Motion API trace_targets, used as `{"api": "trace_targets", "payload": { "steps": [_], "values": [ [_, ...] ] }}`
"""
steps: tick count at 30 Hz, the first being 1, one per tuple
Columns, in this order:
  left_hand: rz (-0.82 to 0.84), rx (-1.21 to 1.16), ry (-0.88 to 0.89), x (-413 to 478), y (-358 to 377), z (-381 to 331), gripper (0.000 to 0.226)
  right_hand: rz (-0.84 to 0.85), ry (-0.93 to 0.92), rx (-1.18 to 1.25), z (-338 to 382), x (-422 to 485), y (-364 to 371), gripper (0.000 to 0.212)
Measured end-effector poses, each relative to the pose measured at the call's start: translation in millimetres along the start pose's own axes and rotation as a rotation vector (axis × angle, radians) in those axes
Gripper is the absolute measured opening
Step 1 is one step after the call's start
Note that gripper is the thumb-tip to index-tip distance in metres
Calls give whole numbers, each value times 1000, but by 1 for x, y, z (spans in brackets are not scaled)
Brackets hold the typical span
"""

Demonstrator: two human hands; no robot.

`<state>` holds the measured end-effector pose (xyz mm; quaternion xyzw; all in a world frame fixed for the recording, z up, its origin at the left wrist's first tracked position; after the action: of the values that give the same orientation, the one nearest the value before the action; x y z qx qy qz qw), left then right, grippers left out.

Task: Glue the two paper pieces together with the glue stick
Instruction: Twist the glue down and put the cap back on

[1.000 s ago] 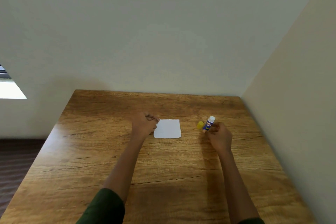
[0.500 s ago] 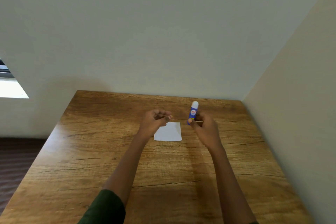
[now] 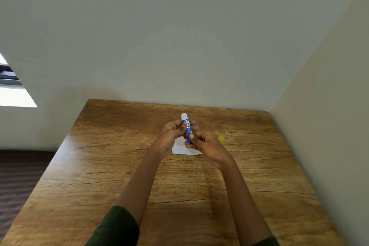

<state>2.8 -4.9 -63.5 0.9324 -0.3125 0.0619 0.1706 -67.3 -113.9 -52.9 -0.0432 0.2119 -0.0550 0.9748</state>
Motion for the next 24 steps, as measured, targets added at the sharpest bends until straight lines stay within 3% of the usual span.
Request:
{"api": "trace_targets", "payload": {
  "steps": [6, 12, 15, 20, 24],
  "values": [
    [-107, 48, -34, 4, -3, 0, 15, -60, 6, -70, 4, 4, 0, 28],
    [-247, 62, -72, 6, -1, 5, 9, -435, -82, -379, 13, 8, 5, 24],
    [-261, 22, -59, 8, -3, 3, 10, -408, -73, -258, 12, 8, 6, 26],
    [-217, 75, -38, 13, -6, -5, 12, -93, 33, 13, 7, 9, 5, 24],
    [-222, 56, -58, 14, -3, -6, 12, -178, 17, -7, 8, 9, -1, 21]
  ]
}}
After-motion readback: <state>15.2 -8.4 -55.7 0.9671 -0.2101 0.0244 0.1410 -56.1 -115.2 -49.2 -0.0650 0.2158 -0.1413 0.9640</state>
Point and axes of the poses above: each hand's wrist, its own x-axis towards the middle knuckle, its own y-axis out of the palm, z = x × y, the point moved 4 cm from there along x, towards the middle knuckle, and after that the axes turned 13 degrees about y, right-handed, at the moved point
